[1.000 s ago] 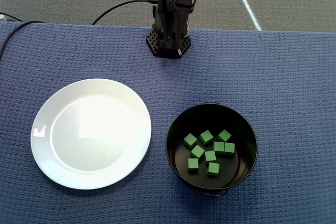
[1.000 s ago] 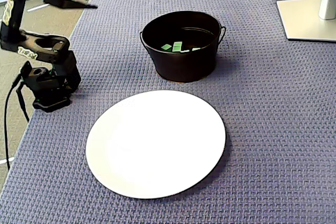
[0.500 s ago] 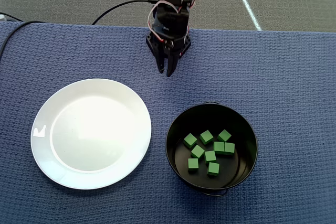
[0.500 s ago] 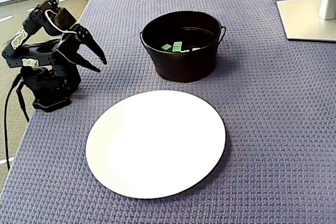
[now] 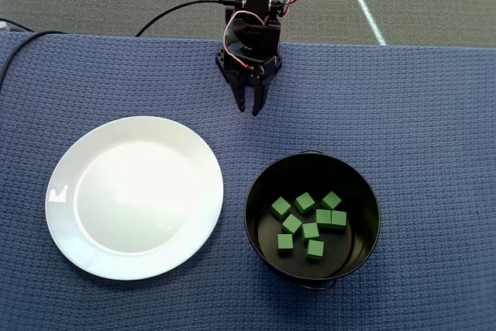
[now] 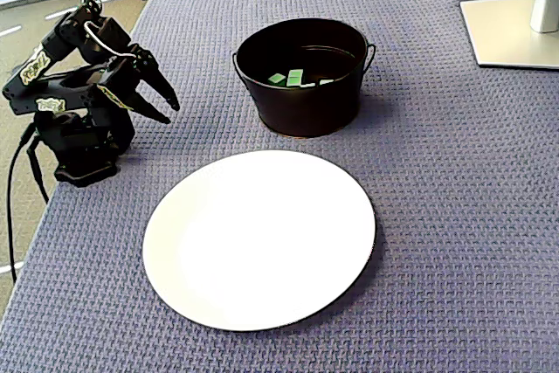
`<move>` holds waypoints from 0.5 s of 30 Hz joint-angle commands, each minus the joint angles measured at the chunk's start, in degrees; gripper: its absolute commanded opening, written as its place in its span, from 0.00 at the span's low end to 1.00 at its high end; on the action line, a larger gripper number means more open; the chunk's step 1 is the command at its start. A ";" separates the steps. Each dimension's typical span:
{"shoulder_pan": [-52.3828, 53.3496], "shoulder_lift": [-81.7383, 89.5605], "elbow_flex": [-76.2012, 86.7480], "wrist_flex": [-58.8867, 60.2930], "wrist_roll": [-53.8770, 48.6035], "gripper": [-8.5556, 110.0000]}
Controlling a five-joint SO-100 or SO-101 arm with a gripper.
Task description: Pick up the items on the white plate and put them in the black container.
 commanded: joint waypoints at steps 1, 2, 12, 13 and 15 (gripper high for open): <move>4.13 0.44 2.64 5.19 -2.29 0.12; 4.83 0.44 2.90 4.83 -2.37 0.12; 4.83 0.44 3.78 4.75 -5.10 0.09; 4.04 0.44 3.69 5.10 -5.80 0.09; 1.58 0.44 3.60 5.54 -6.15 0.07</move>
